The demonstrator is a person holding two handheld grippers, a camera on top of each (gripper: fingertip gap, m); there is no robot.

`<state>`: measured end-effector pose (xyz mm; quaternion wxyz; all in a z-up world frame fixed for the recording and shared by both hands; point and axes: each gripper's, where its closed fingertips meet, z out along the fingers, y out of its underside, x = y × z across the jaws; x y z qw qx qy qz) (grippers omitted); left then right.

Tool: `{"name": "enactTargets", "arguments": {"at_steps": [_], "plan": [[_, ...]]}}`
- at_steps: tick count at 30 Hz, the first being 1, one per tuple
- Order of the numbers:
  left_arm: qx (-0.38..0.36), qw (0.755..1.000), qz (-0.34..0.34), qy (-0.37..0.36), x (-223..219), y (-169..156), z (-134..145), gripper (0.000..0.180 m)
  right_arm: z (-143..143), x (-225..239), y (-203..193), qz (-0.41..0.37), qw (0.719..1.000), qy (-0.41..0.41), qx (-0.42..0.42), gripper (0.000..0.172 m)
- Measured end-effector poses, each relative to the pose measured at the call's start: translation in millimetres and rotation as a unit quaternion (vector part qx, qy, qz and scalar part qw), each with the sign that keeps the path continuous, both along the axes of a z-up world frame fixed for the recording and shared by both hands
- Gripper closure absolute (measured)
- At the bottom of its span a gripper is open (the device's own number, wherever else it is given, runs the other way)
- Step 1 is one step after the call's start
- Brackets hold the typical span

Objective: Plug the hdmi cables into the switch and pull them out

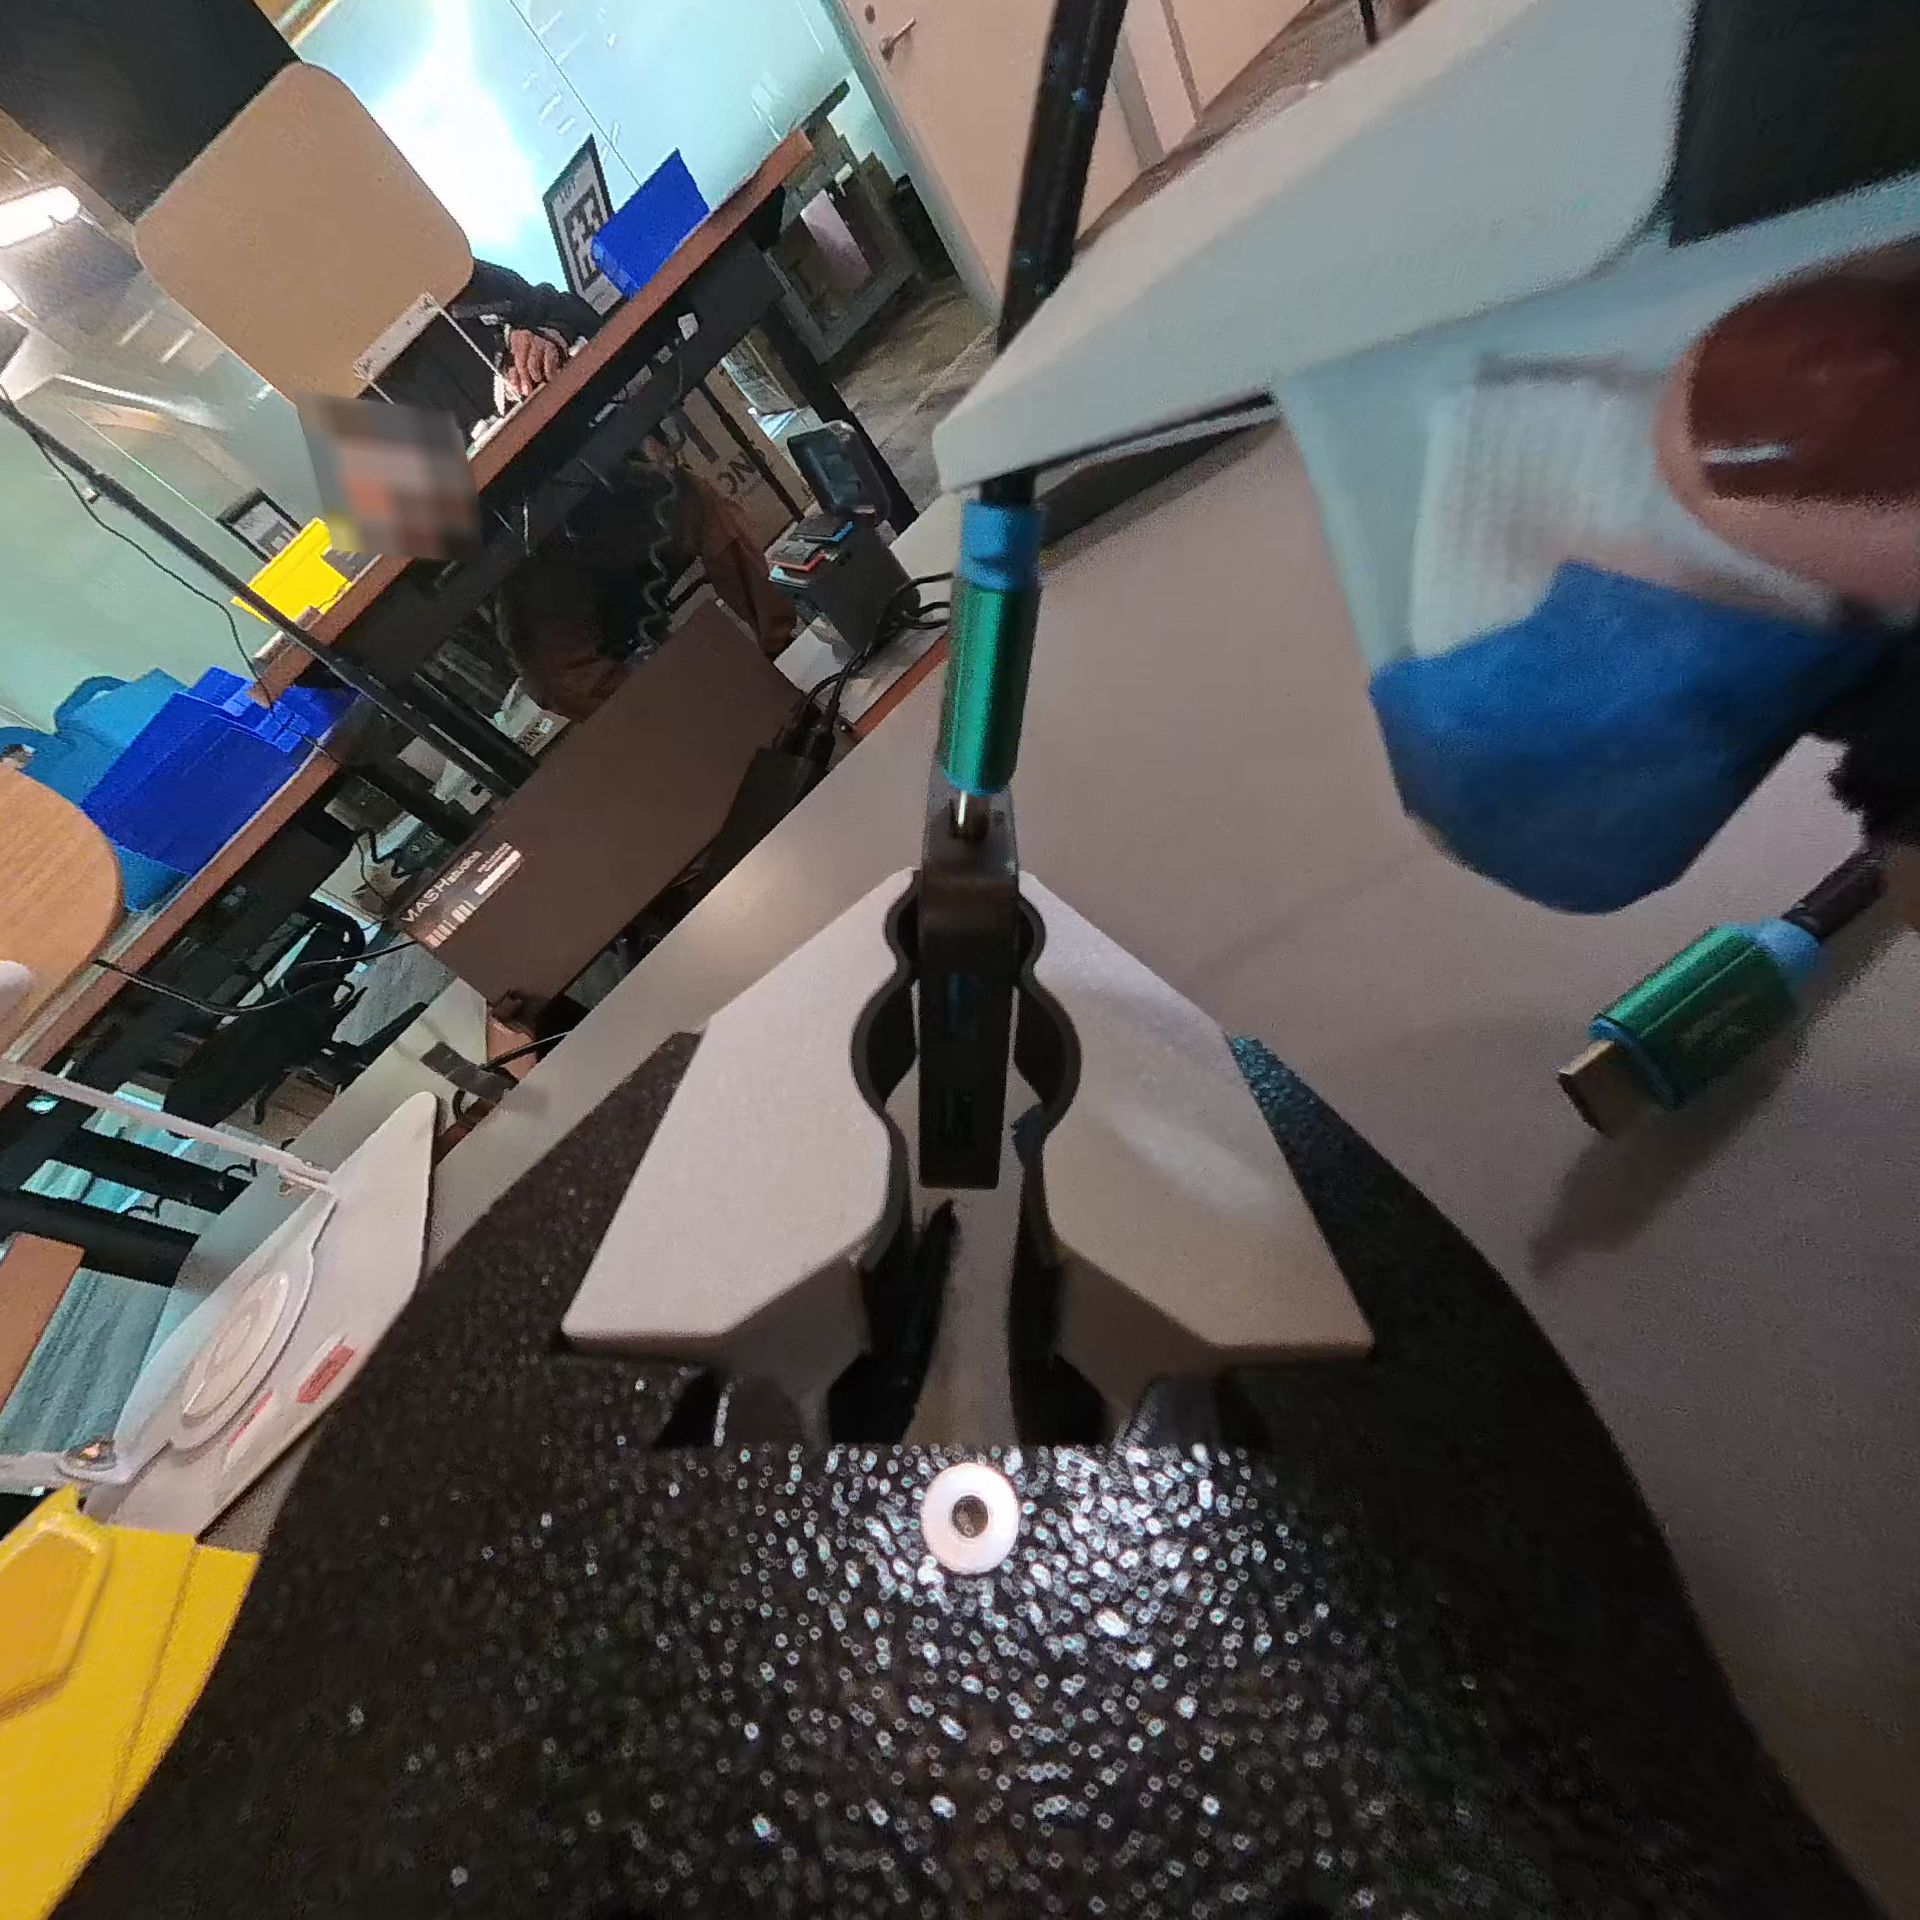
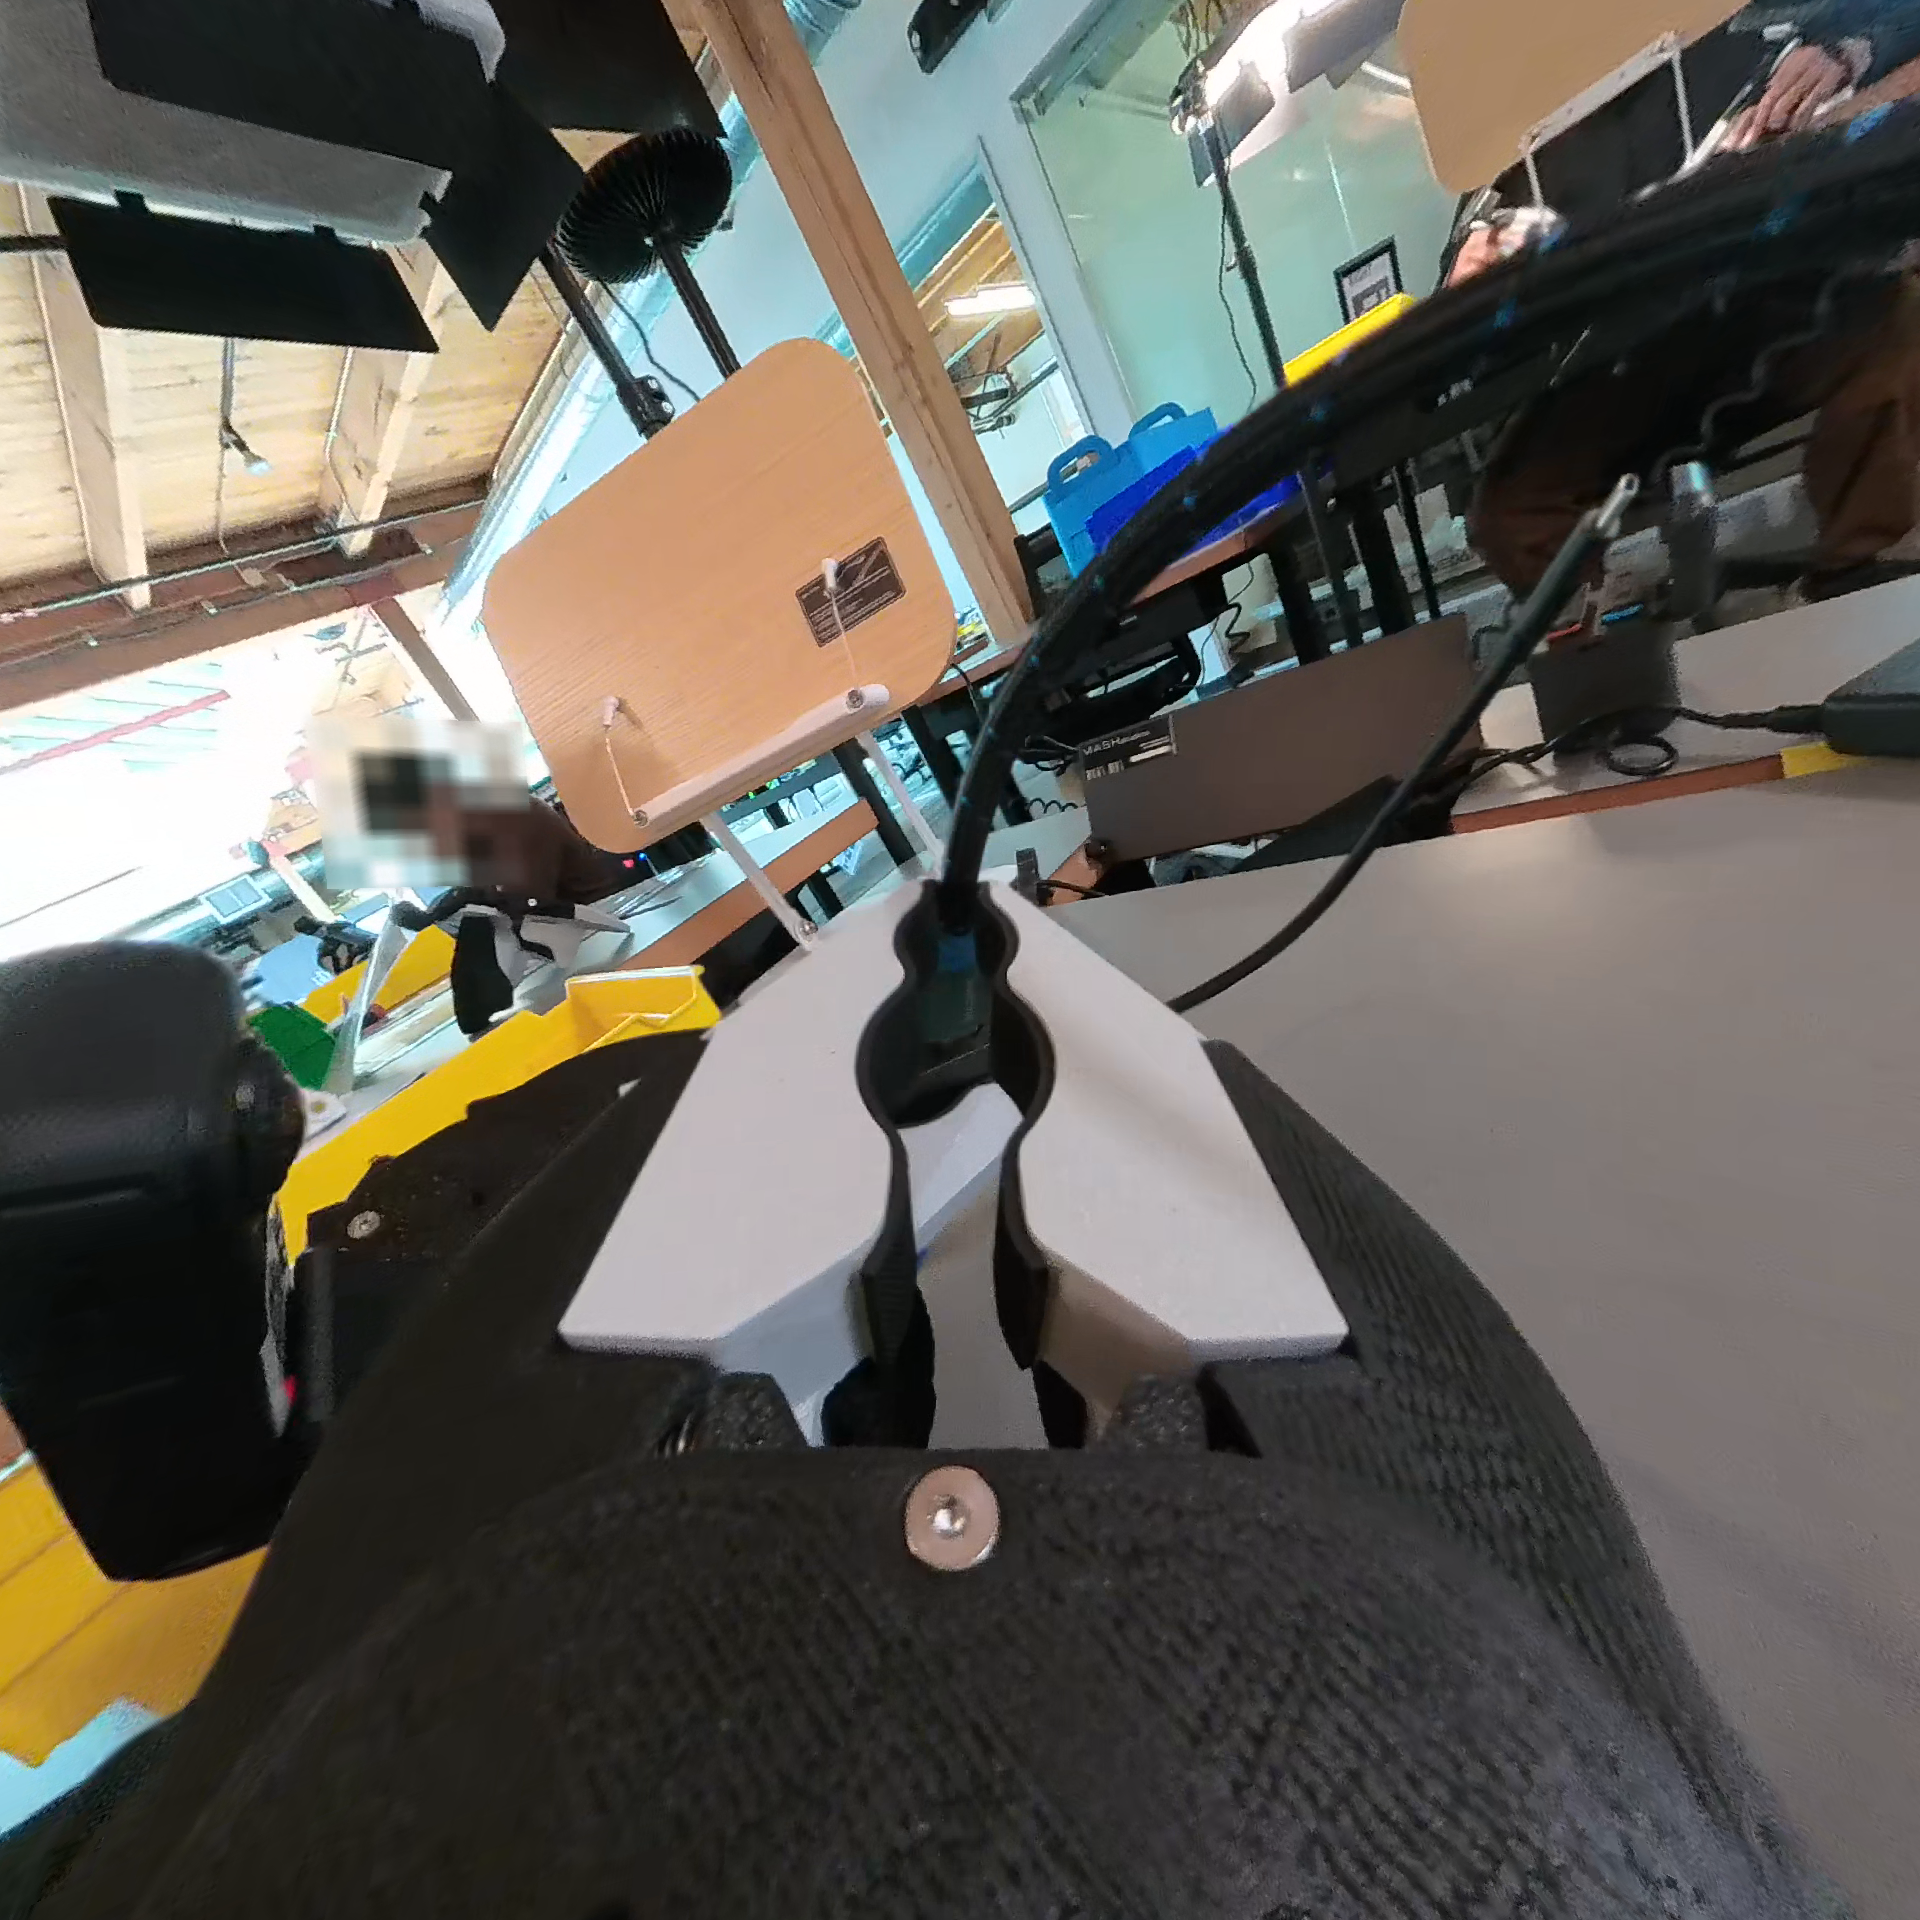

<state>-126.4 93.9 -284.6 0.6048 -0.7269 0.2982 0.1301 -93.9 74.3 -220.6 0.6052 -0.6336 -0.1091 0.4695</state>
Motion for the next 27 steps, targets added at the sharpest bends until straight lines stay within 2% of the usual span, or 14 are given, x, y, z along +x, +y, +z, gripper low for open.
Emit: {"name": "enactTargets", "arguments": {"at_steps": [12,17,27], "plan": [[-0.031,0.998,-0.014,0.046,7.3,-1.0,-17.9,0.171,-11.4,-7.9,-3.2,0.008,1.0,-0.016,0.017,0.167],[-0.059,0.995,-0.037,-0.078,3.8,-0.2,-16.6,0.171,-11.7,-17.5,-15.6,0.019,0.997,-0.049,0.056,0.167],[-0.095,0.992,-0.042,-0.076,6.1,0.0,-31.3,0.171,-23.1,-18.1,-7.9,0.031,0.997,-0.062,0.038,0.167]]}}
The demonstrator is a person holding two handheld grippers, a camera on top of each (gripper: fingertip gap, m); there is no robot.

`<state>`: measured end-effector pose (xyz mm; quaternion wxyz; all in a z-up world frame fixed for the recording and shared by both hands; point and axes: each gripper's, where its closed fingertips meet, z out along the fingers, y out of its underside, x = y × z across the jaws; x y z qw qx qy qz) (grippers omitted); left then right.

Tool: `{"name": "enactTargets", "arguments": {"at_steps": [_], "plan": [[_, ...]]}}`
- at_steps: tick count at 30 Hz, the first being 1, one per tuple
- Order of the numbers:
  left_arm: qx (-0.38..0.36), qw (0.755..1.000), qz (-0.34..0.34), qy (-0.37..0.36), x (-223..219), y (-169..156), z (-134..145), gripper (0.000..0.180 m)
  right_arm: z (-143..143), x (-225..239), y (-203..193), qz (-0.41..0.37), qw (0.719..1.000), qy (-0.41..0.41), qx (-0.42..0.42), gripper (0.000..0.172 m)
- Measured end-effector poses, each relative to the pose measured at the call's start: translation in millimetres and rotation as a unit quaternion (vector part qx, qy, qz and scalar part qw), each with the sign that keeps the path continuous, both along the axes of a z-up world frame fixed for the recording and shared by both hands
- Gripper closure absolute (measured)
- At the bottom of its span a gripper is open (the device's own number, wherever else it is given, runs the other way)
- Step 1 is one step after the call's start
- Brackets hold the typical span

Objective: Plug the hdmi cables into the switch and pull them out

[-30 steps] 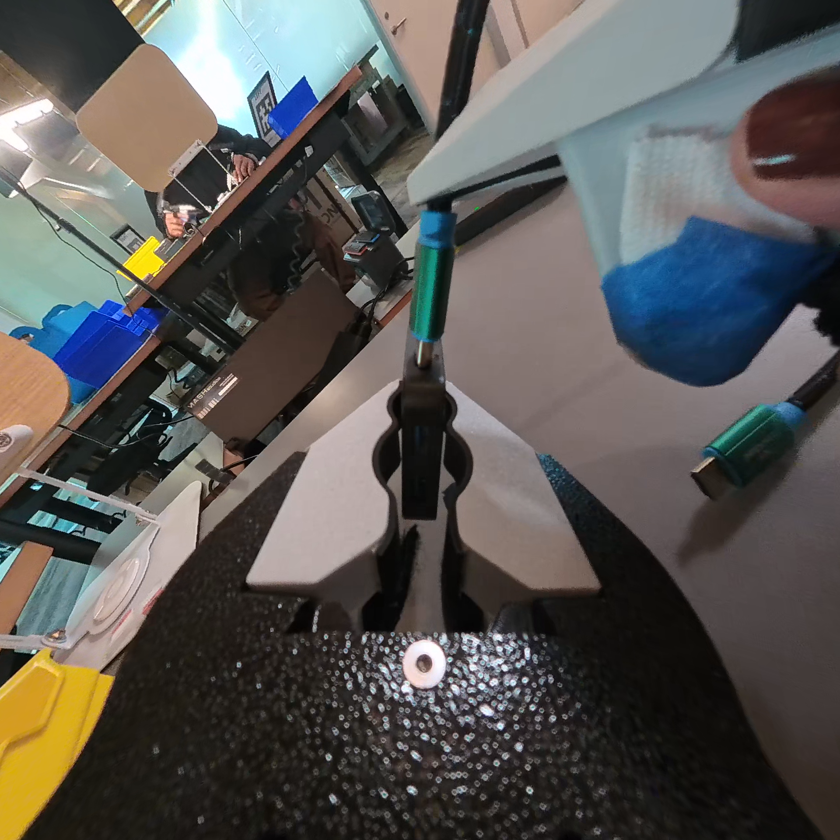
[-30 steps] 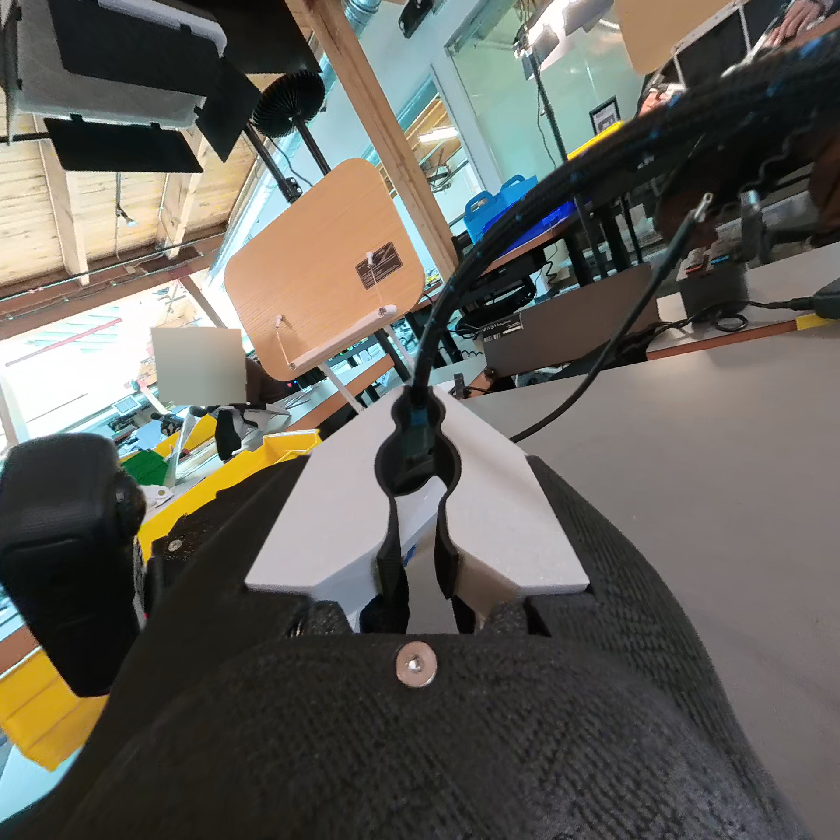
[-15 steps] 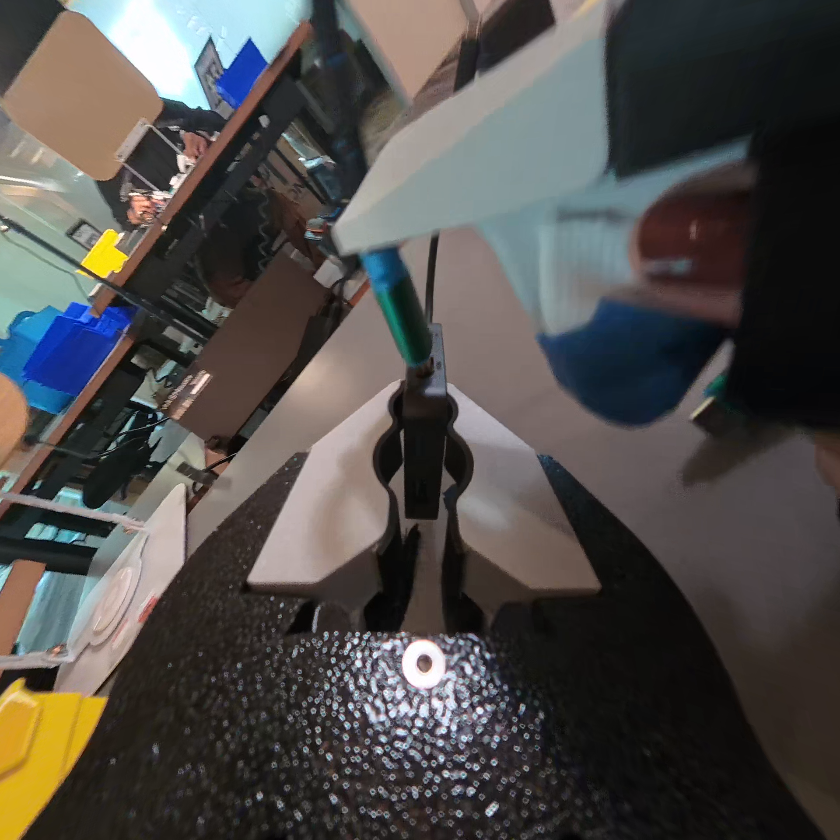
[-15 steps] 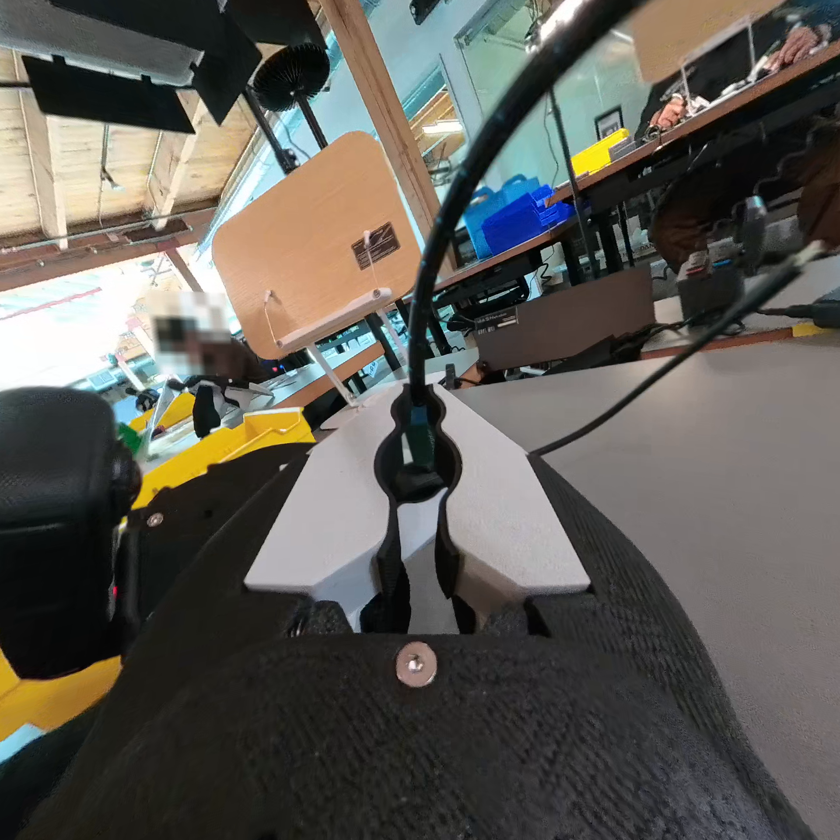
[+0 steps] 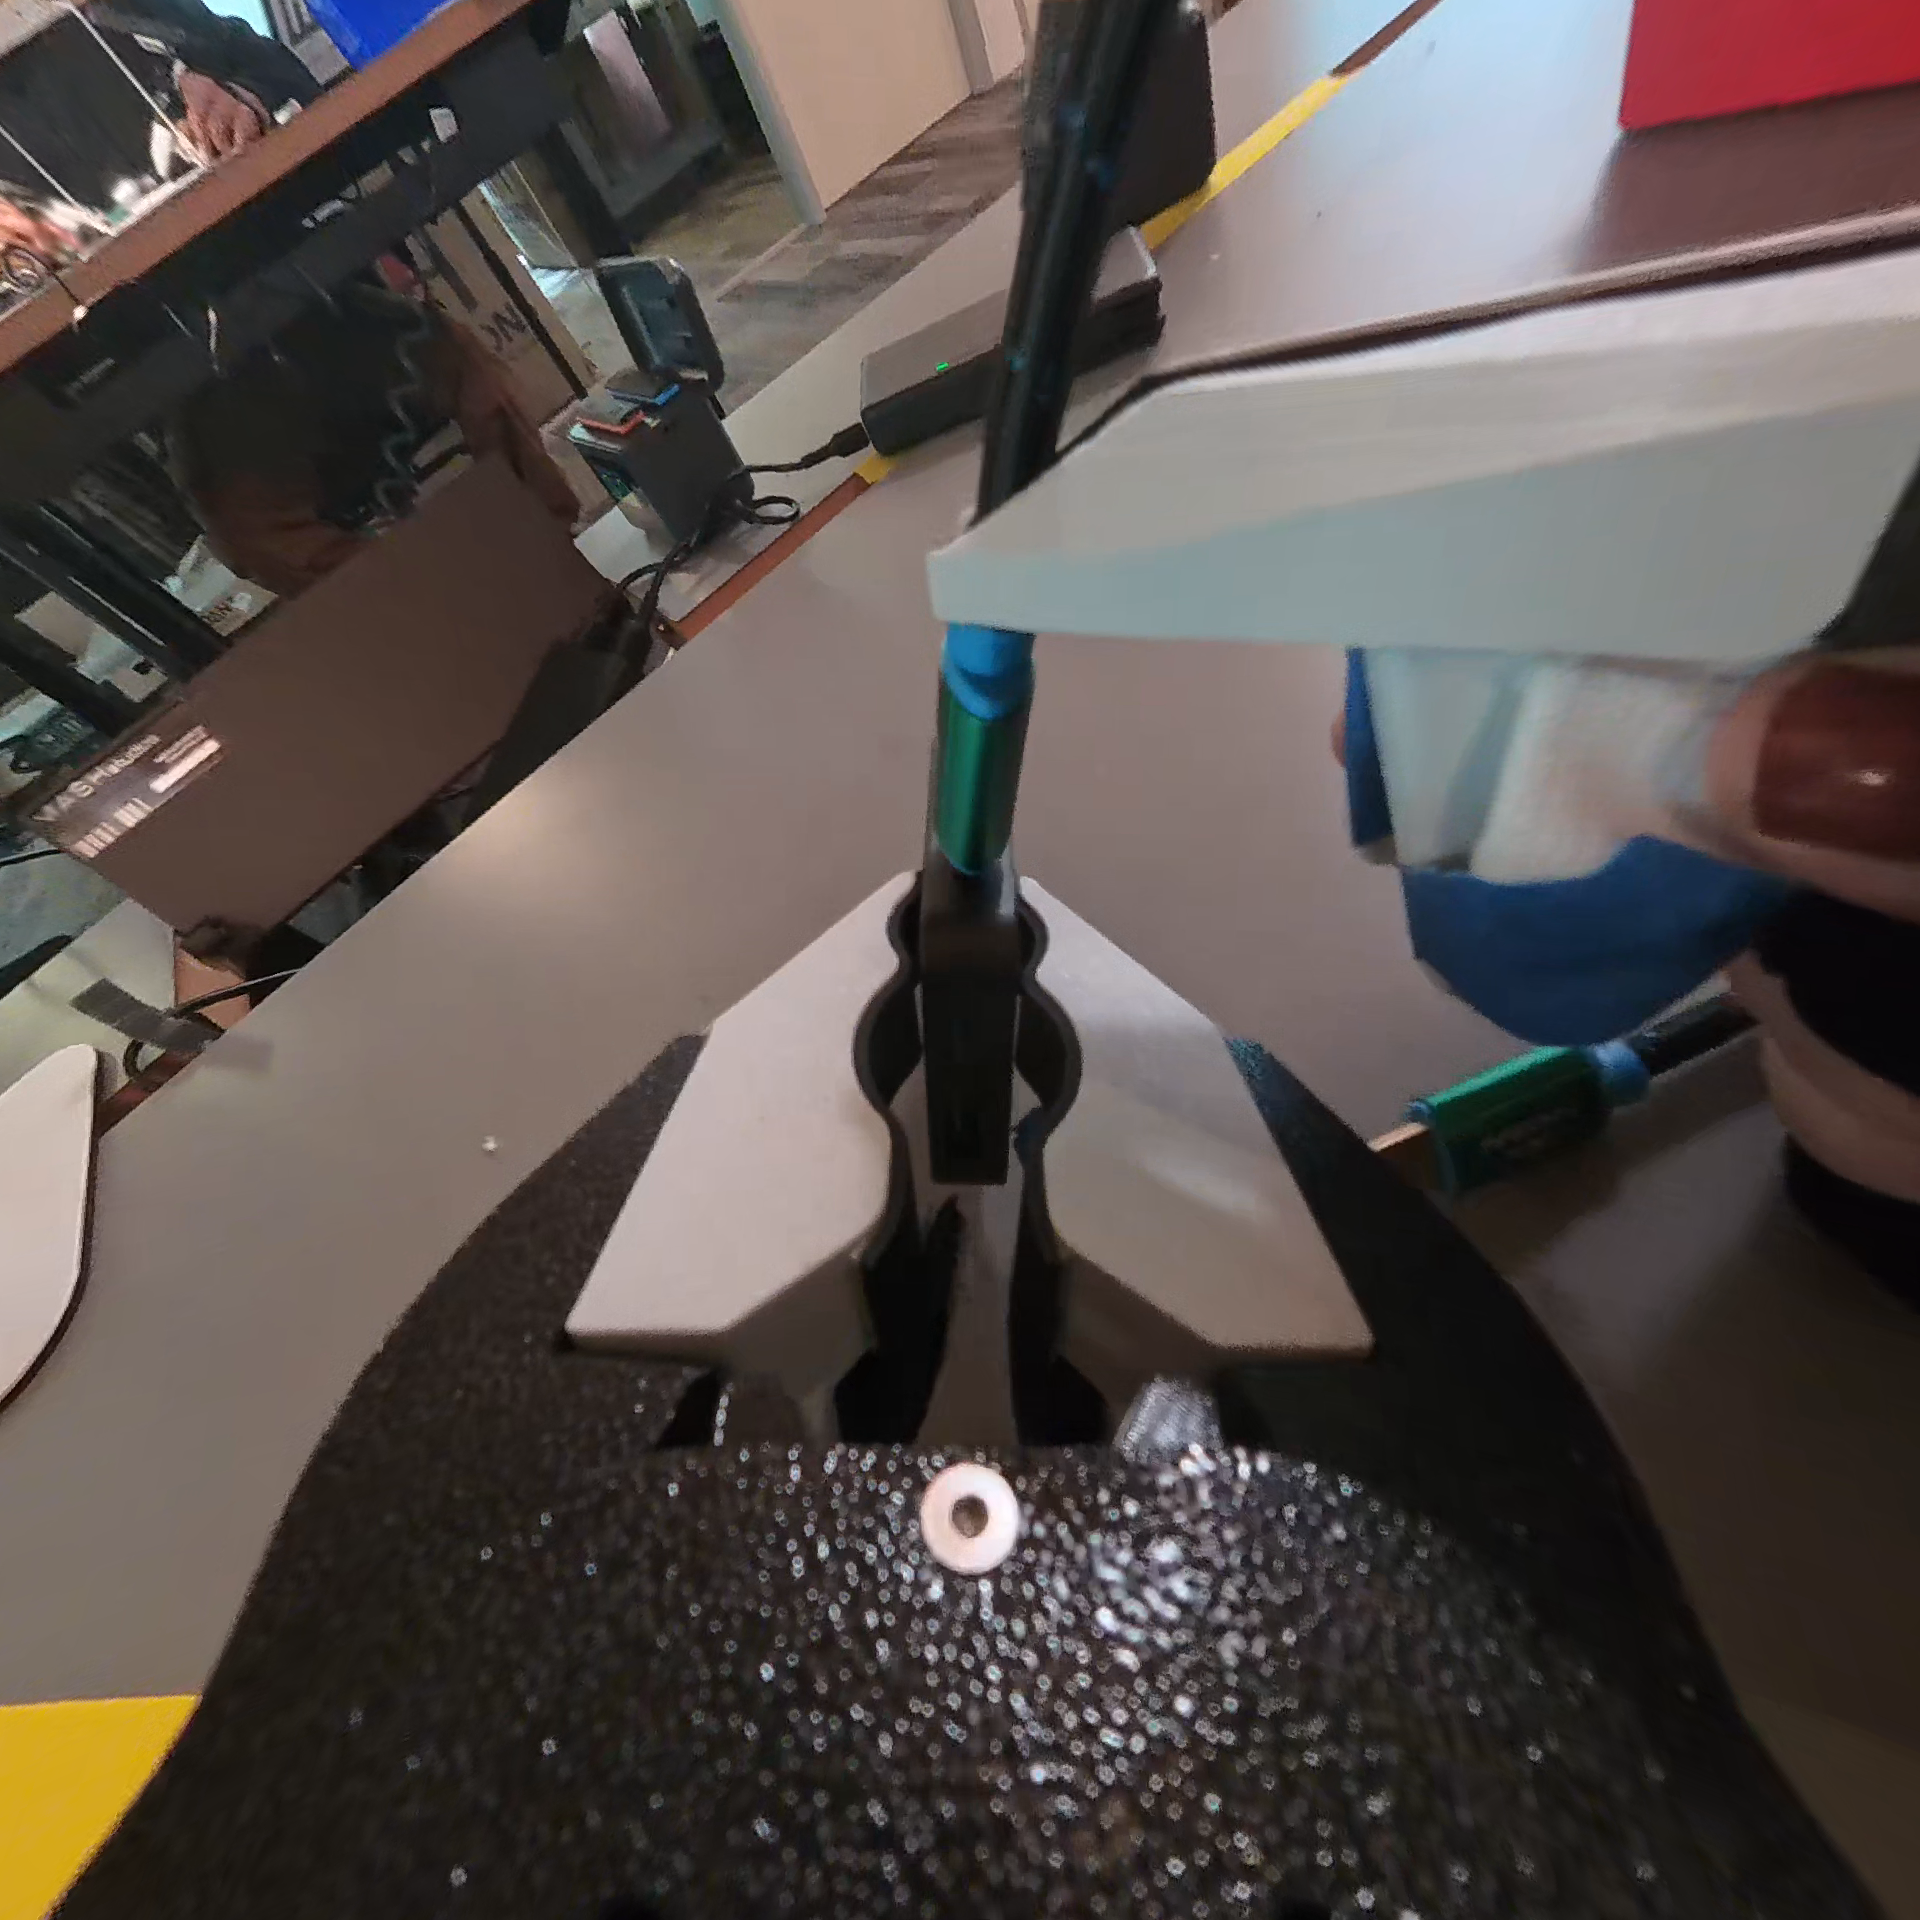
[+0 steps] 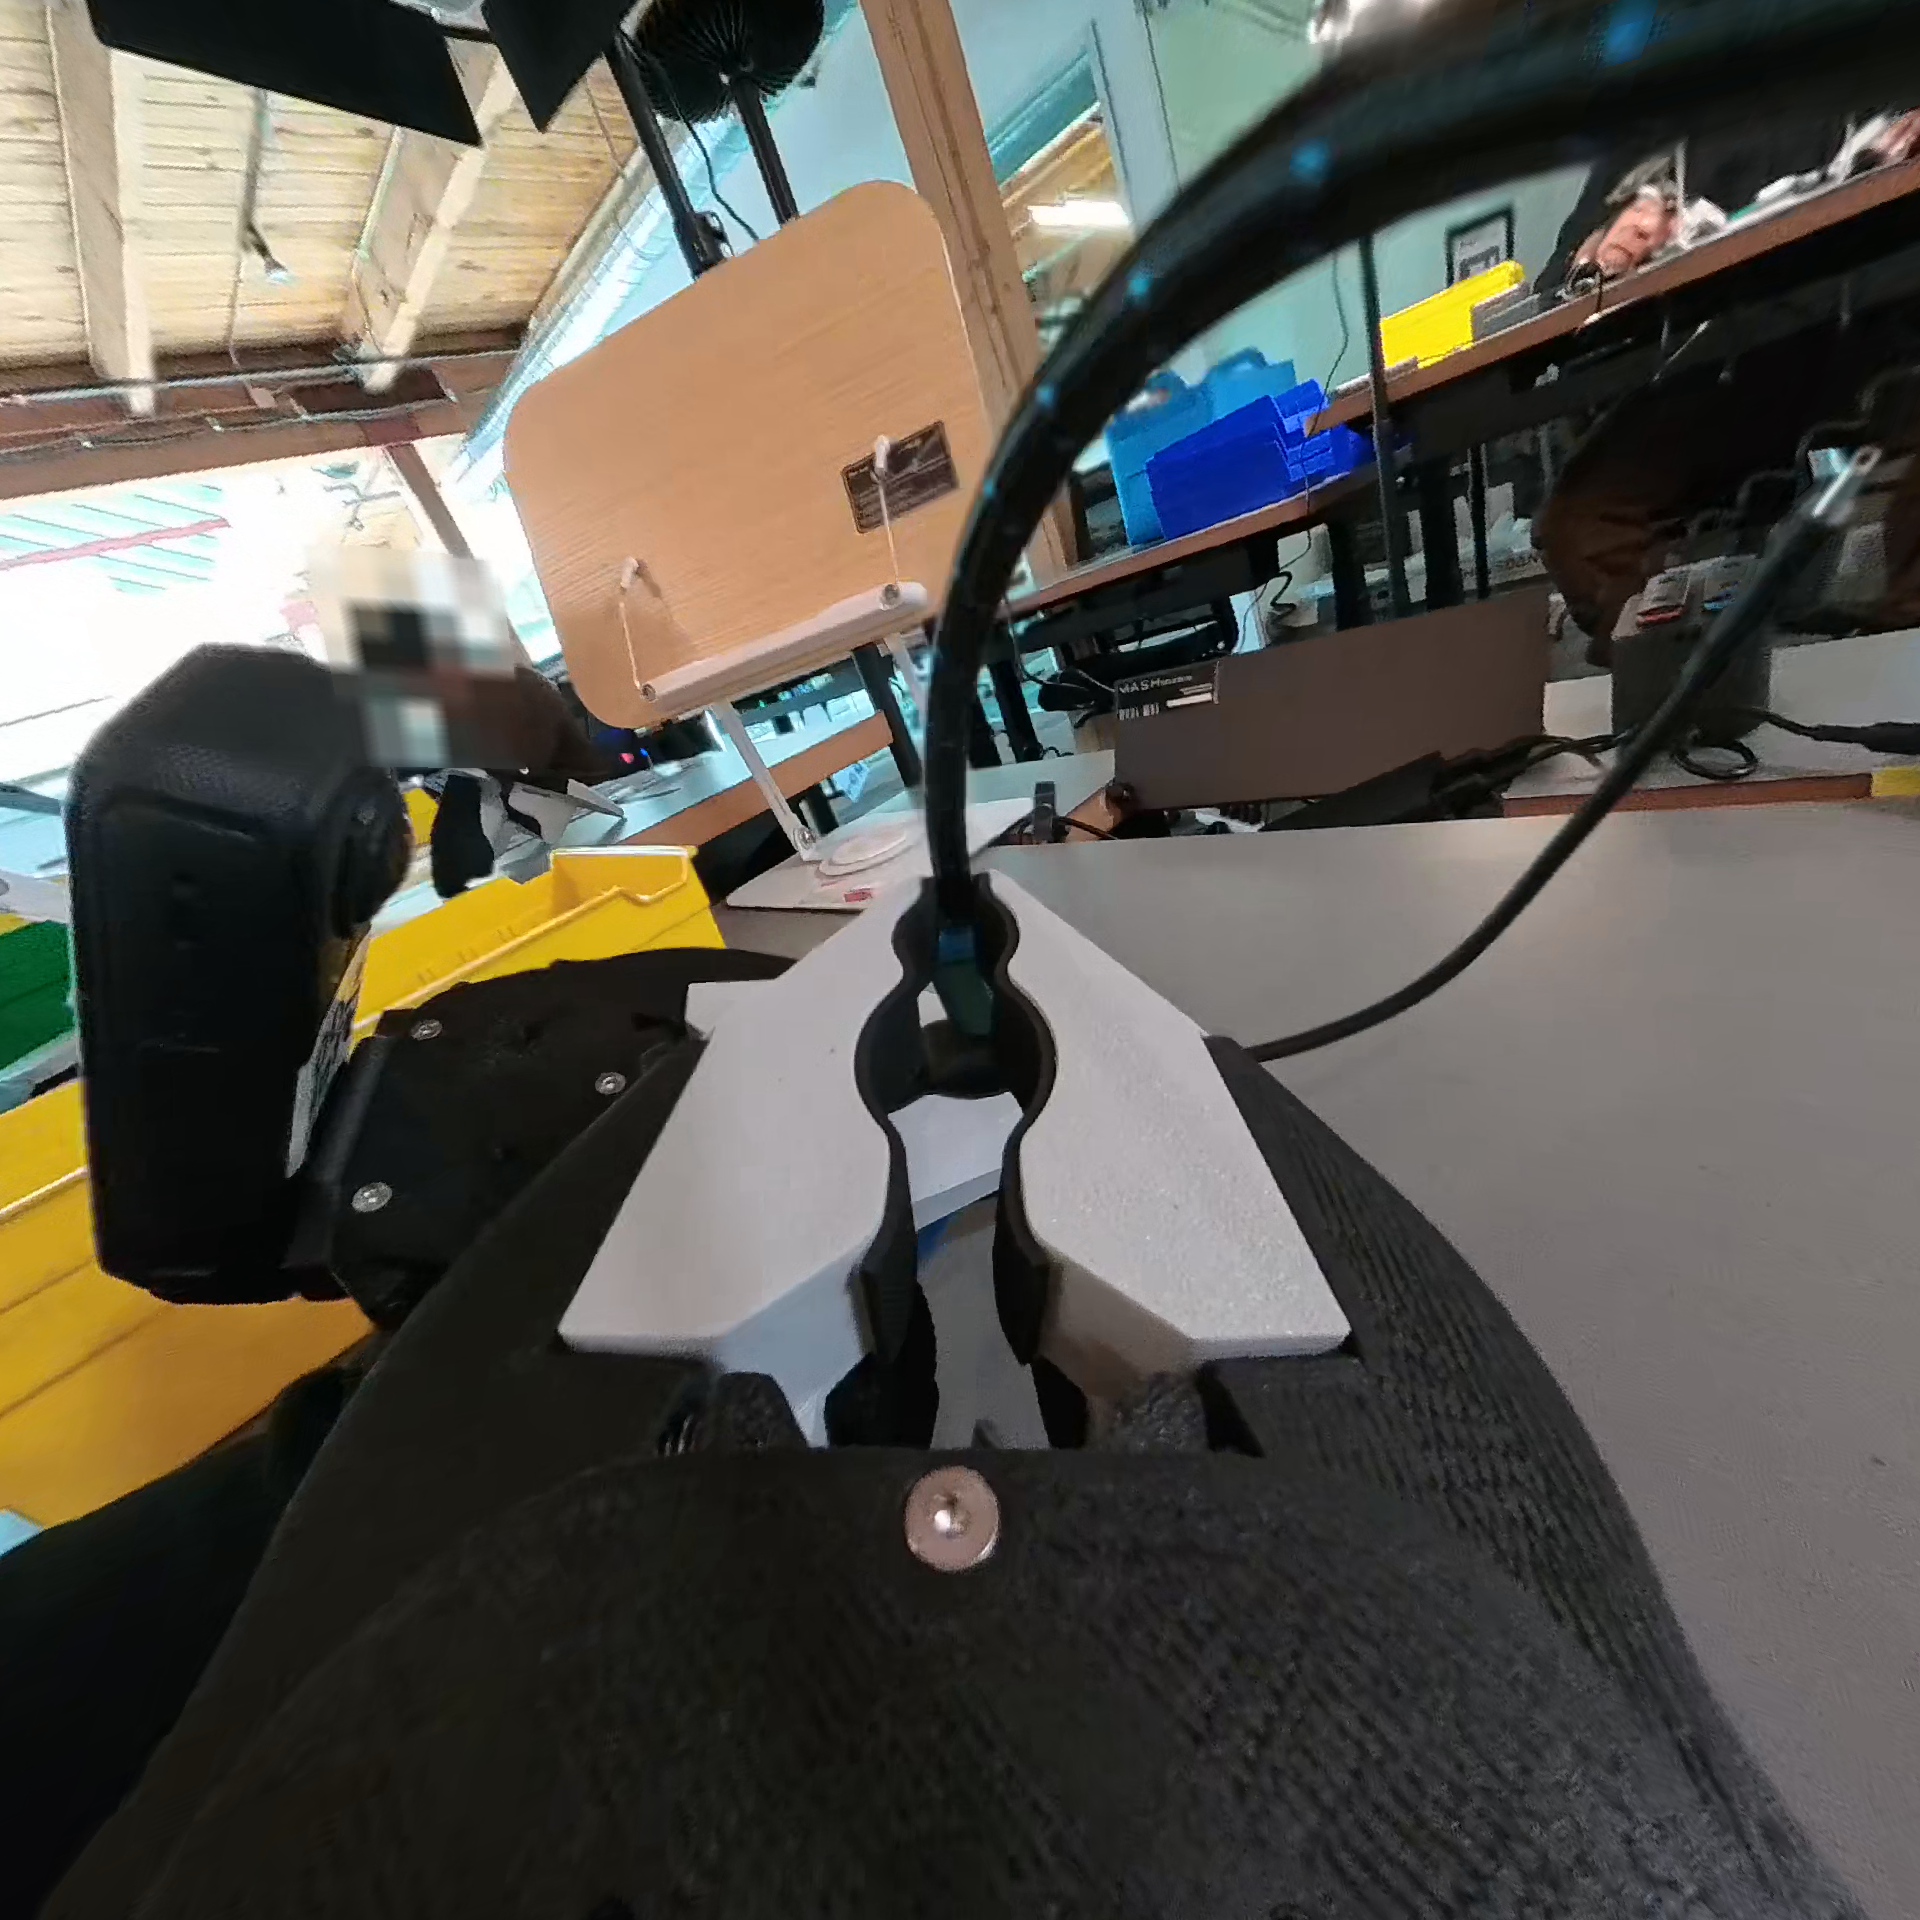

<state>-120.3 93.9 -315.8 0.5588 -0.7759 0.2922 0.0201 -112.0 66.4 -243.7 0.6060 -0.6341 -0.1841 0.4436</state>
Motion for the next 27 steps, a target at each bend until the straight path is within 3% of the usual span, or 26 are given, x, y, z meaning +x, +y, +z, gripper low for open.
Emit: {"name": "enactTargets", "arguments": {"at_steps": [9,23,25,27], "plan": [[-0.017,1.0,-0.011,0.014,0.8,-0.4,-7.4,0.171,-13.5,4.5,14.6,0.008,0.998,-0.02,-0.051,0.167],[-0.014,0.999,-0.033,-0.031,7.7,-1.3,-0.9,0.17,-4.9,-0.8,-0.3,-0.017,0.997,-0.061,0.048,0.167],[-0.008,0.998,-0.027,-0.064,5.1,-0.6,6.1,0.17,13.2,-1.8,-21.0,-0.003,0.992,-0.053,0.111,0.138],[0.005,0.994,-0.017,-0.109,-3.2,-0.5,16.6,0.17,34.7,-0.9,-55.0,0.025,0.982,-0.035,0.183,0.128]]}}
